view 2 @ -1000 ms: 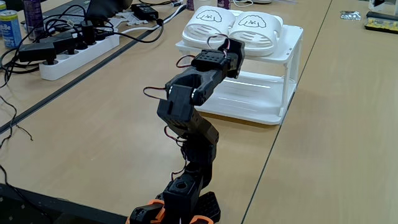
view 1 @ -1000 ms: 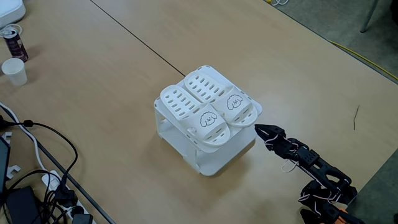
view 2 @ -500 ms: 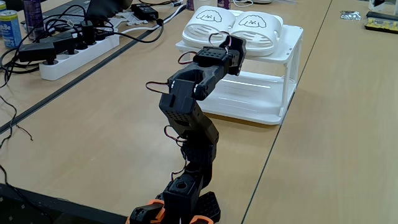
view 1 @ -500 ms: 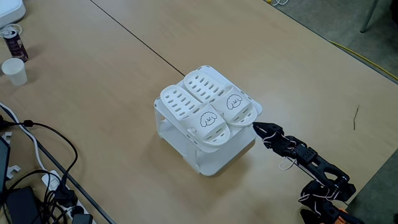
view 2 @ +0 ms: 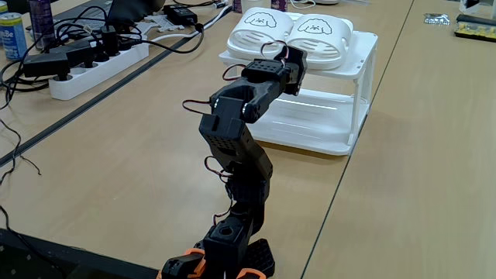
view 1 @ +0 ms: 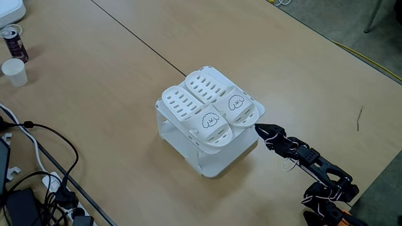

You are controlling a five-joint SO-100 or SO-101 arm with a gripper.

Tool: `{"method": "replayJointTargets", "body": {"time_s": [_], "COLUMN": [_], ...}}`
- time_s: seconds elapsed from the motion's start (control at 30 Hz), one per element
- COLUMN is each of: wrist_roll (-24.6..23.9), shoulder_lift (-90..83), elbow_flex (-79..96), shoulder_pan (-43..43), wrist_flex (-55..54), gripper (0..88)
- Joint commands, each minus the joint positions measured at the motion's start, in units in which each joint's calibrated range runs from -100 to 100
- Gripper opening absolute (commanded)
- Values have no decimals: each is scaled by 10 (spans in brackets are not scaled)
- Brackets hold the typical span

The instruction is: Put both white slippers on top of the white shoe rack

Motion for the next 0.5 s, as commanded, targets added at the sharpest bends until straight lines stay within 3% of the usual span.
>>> {"method": "replayJointTargets", "body": {"time_s": [0.0, 0.47], "wrist_roll": [4, 4], "shoulder_lift": [-15, -303], "elbow_flex": [-38, 201], "shoulder_pan": [4, 3], "wrist_flex": [-15, -16], "gripper": [8, 8]}}
